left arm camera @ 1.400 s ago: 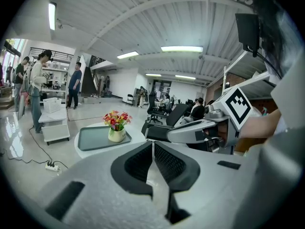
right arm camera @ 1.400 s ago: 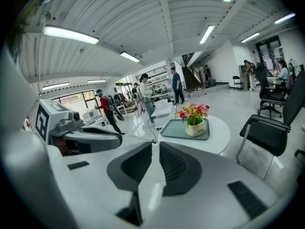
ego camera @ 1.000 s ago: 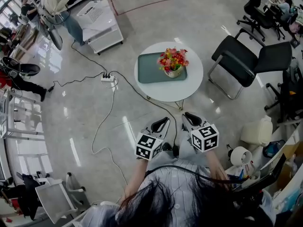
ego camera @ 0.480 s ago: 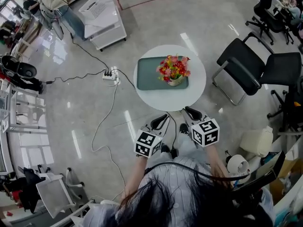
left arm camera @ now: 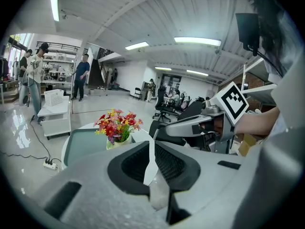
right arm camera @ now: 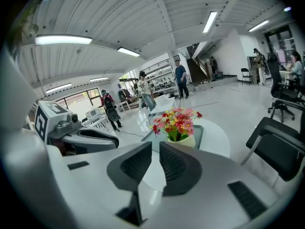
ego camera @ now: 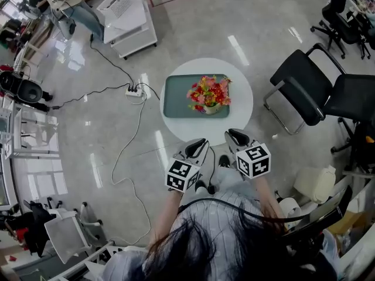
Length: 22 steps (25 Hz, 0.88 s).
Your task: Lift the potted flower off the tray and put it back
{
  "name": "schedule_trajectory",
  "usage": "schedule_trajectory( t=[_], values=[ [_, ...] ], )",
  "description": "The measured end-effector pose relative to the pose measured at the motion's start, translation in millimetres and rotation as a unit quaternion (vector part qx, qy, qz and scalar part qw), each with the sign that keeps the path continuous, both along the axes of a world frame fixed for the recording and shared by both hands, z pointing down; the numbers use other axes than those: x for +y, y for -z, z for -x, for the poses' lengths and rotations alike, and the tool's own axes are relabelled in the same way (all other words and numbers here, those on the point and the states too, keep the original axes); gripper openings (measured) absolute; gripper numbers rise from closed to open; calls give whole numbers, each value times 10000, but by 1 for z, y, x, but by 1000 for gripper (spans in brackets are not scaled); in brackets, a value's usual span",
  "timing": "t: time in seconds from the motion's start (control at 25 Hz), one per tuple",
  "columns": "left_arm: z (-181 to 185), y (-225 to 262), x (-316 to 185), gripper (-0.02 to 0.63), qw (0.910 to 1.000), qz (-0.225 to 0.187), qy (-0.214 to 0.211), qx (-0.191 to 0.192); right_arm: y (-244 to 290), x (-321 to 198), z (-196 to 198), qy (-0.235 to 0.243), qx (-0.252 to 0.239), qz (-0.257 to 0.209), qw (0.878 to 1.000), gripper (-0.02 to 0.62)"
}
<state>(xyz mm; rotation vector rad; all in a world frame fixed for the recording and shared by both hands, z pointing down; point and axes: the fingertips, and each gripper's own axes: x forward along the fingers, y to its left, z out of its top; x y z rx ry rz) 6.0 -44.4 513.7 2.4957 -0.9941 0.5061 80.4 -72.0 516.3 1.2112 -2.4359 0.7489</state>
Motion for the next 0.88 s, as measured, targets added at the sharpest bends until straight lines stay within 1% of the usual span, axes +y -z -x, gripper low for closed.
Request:
schedule_trajectory(
  t=[0.16,0.36,0.52,0.72,0.88],
  values=[
    [-7,-4,-13,26,9999,51,95,-51,-5,-14,-5,134,-32,51,9999,66],
    [-11,-6,-28,26,9992,14,384,-117,-13,-23,-7,386,-47,127,9992,66],
    [-14,-8,-40,26,9985,31,537,-111,-19,-28,-8,603,-18,172,9980,66],
    [-23,-15,-47,26,9982,106,571,-166,-26,-32,-9,826,16,229,9963,66],
    [-25,-14,-52,26,9979,79,599,-226,-29,-35,-11,884,9,263,9957,66]
  ],
)
